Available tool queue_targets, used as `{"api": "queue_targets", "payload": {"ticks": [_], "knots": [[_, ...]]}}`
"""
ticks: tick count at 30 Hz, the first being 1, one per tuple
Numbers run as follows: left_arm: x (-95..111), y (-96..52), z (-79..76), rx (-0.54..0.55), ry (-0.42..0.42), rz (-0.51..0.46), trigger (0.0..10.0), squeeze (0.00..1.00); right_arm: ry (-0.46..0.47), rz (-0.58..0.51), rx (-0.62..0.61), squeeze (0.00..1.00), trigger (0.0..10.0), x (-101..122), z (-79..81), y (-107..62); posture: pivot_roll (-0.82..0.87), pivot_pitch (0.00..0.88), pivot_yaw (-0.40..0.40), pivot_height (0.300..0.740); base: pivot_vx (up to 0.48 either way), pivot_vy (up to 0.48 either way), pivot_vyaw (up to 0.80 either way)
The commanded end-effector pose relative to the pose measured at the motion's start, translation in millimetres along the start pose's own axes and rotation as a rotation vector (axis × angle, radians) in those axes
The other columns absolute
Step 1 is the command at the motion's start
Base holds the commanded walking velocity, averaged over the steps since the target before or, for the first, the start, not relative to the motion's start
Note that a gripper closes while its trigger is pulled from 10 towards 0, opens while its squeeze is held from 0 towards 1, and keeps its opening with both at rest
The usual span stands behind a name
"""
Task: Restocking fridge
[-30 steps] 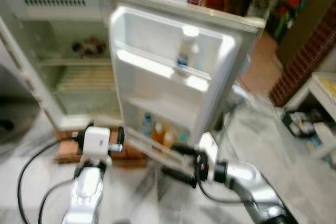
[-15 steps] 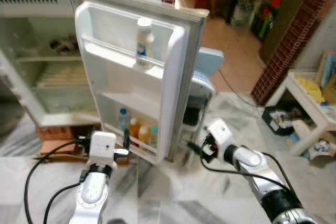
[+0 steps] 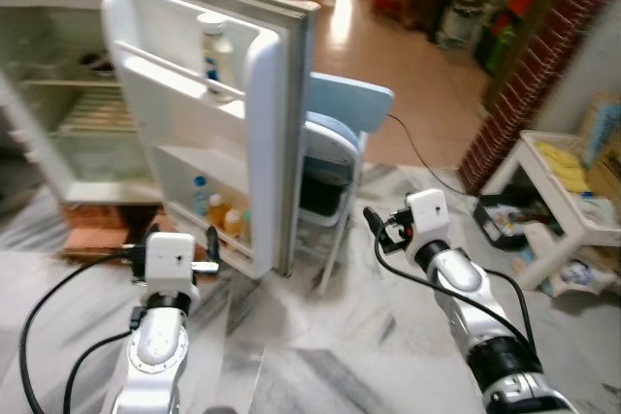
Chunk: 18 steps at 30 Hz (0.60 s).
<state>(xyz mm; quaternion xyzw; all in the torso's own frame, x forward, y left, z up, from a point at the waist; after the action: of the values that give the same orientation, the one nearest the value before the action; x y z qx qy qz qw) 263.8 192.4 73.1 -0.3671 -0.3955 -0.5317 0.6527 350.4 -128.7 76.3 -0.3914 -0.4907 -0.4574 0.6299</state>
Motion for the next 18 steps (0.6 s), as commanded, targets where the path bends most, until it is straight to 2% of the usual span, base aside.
{"api": "queue_targets", "payload": {"ticks": [1,3,5,12,18], "knots": [[4,-1.8,8.8,0.033,-0.007,-0.020,10.0,0.00,0.041,-0.067,-0.061,0.00,10.0,12,-6.4,-6.2,0.12,0.000,-0.073,0.740,0.000,0.000,0.61],[3,-3.2,8.7,0.031,-0.017,-0.017,10.0,0.00,0.069,-0.085,-0.094,0.00,10.0,13,-9.9,-10.5,0.12,0.000,-0.075,0.740,0.246,0.000,0.23],[4,-4.2,7.8,0.022,-0.021,-0.016,10.0,0.00,0.051,-0.091,-0.139,0.00,10.0,14,-15.4,-16.0,0.12,0.000,-0.076,0.740,0.276,0.000,0.00],[-1,-5.3,6.9,0.016,-0.025,0.002,10.0,0.00,0.075,-0.087,-0.166,0.00,10.0,7,-15.1,-26.6,0.11,0.000,-0.061,0.740,0.282,0.000,0.00],[5,1.2,1.1,0.006,-0.038,-0.016,10.0,0.00,0.087,-0.101,-0.153,0.00,10.0,14,-7.5,-17.3,0.12,0.000,-0.064,0.740,0.423,0.000,0.00]]}}
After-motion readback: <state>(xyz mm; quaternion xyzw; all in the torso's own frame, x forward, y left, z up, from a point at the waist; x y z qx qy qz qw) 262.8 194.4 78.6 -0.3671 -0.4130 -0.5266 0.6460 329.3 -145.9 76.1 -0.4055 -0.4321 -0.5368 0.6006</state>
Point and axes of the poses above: a point about 5 cm out from each wrist's last joint towards the gripper, its own y axis pointing out of the wrist towards the gripper, its own x axis along the axis of the wrist's last joint, z = x × y, the point moved 4 cm from there along y, pointing out of the wrist towards the gripper, and after that the axes turned 14 degrees about y, right-handed, at the moved point
